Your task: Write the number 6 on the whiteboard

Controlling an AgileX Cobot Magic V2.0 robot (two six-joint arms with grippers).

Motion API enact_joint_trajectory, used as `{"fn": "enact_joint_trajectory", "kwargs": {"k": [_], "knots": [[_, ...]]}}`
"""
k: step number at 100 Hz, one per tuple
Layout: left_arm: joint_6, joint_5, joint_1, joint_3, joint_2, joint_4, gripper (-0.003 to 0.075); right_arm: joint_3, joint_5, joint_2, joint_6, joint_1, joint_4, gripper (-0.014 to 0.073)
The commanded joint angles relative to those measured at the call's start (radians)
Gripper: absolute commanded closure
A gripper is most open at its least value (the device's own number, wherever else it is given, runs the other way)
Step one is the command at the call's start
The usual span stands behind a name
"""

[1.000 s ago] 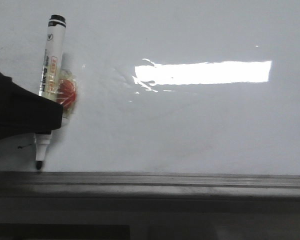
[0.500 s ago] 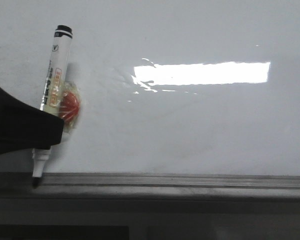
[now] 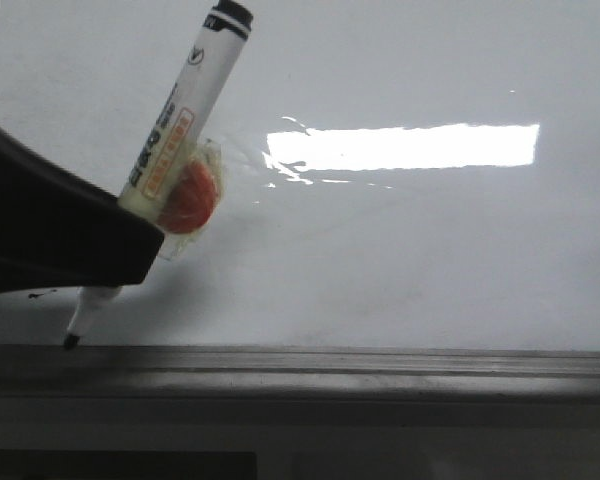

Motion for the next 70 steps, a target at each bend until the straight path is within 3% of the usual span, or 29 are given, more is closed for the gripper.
{"fn": "enact_joint_trajectory", "kwargs": {"k": [1, 23, 44, 70], "knots": [[0.001, -0.05, -0.008, -0.052, -0.011, 0.064, 0.0739, -0.061, -0.101, 0.073, -0.032, 0.071, -0.009, 0.052], [0.001, -0.047, -0.047, -0.057, -0.011, 0.189, 0.0739, -0.144, -0.271, 0.268, -0.032, 0.222, -0.009, 0.0213], [0.001, -0.059, -0.143, -0.057, -0.011, 0.294, 0.0739, -0.245, -0.301, 0.432, -0.032, 0.273, 0.017, 0.0197], [0.001, -0.059, -0.147, -0.057, -0.011, 0.294, 0.0739, -0.366, -0.3, 0.562, -0.032, 0.349, 0.122, 0.0197]]}}
